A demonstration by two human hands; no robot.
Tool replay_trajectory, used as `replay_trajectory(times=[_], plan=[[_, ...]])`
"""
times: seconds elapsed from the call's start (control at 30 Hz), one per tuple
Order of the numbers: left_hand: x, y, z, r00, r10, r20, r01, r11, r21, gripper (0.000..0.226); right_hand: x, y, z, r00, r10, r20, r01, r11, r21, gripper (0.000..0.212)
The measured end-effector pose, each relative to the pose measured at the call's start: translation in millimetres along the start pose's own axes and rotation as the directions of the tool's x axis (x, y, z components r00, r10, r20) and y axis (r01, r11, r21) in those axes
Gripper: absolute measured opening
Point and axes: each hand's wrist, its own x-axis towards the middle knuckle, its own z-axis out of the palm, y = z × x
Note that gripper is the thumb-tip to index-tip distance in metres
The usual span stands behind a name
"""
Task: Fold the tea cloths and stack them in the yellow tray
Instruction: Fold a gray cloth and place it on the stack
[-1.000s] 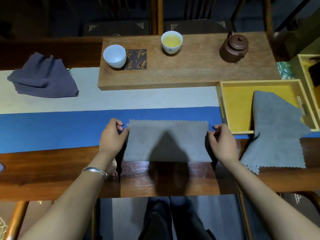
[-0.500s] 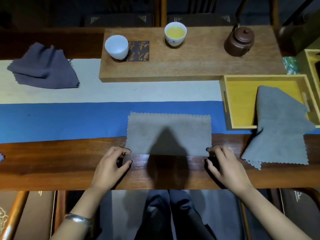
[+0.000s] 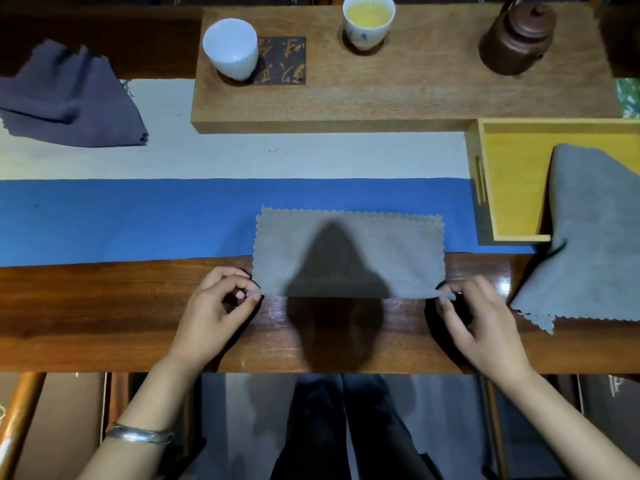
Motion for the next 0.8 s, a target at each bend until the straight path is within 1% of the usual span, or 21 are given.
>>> replay_trajectory(times=[0.1, 0.17, 0.23, 0.33, 0.37, 0.47, 0.53, 0.63, 0.8], plan=[[-9, 7, -3, 0.999, -0.037, -0.036, 0.034, 0.997, -0.068, 0.015, -8, -9, -1, 0.997, 0.013, -0.073, -0.011, 0.999, 0.030, 0.023], [-10, 11, -6, 0.996, -0.047, -0.076, 0.039, 0.994, -0.103, 0.018, -12, -15, -1, 0.995, 0.047, -0.090, -0.040, 0.996, 0.082, 0.016], [-5, 15, -7, 0.994, -0.063, -0.085, 0.050, 0.988, -0.145, 0.016, -10, -18, -2, 0.989, 0.104, -0.109, -0.087, 0.984, 0.156, 0.007], [10, 23, -4, 0.990, -0.115, -0.085, 0.086, 0.952, -0.295, 0.009, 7, -20, -1, 0.961, 0.244, -0.133, -0.190, 0.925, 0.328, 0.005], [18, 26, -1, 0.985, -0.137, -0.104, 0.096, 0.941, -0.326, 0.007, 15, -19, 0, 0.952, 0.273, -0.135, -0.205, 0.903, 0.377, 0.006], [43, 34, 11, 0.959, -0.178, -0.220, 0.100, 0.941, -0.324, 0.006, 42, -20, 2, 0.939, 0.312, -0.144, -0.217, 0.863, 0.456, 0.013], [59, 35, 19, 0.945, -0.190, -0.266, 0.101, 0.943, -0.316, 0.005, 58, -21, 5, 0.931, 0.331, -0.153, -0.231, 0.859, 0.456, 0.014], [76, 34, 28, 0.931, -0.216, -0.294, 0.137, 0.954, -0.267, 0.008, 74, -18, 11, 0.917, 0.359, -0.175, -0.261, 0.870, 0.418, 0.015], [86, 25, 34, 0.908, -0.235, -0.348, 0.198, 0.970, -0.138, 0.013, 82, -13, 20, 0.906, 0.363, -0.217, -0.321, 0.924, 0.208, 0.018]])
